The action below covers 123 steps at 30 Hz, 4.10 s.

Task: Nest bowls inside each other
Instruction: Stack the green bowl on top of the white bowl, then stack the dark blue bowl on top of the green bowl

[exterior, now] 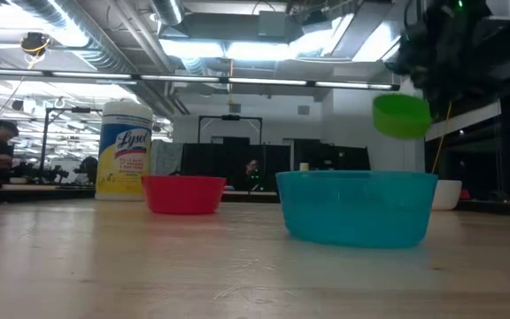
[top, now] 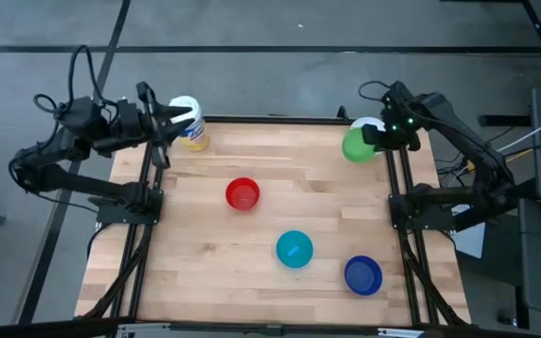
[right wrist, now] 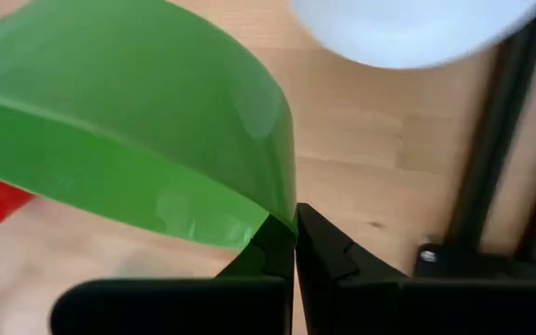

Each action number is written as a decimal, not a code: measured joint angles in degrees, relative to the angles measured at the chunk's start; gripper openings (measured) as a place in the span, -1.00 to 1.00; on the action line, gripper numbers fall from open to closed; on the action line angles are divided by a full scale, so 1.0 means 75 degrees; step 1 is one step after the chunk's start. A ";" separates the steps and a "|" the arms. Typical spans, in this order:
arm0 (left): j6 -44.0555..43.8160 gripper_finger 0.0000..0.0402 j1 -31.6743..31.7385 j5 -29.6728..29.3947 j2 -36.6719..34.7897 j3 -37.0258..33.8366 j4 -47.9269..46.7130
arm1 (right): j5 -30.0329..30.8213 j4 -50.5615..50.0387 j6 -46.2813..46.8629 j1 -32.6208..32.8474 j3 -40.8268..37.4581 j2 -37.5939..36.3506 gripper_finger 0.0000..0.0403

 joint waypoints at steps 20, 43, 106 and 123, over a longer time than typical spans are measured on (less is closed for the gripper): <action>0.0821 -0.47 -0.2183 -0.1488 0.0061 0.0000 0.1192 | -0.0673 0.3102 0.3002 -0.1559 -0.1584 -0.0031 -1.00; 0.0851 -0.47 -0.3268 -0.1981 0.0117 0.0000 0.1397 | 0.0853 0.3820 0.3707 -0.1828 -0.2765 -0.2059 -0.74; -0.1425 -0.47 -0.5627 -0.5374 0.1201 -0.0003 0.0073 | 0.1105 0.4345 0.4999 1.2381 -0.2751 0.0737 -0.25; -0.0357 -0.47 -0.6328 -0.6183 0.1247 -0.0003 0.1203 | 0.1428 0.4118 0.5109 1.2945 -0.2752 0.0781 -0.25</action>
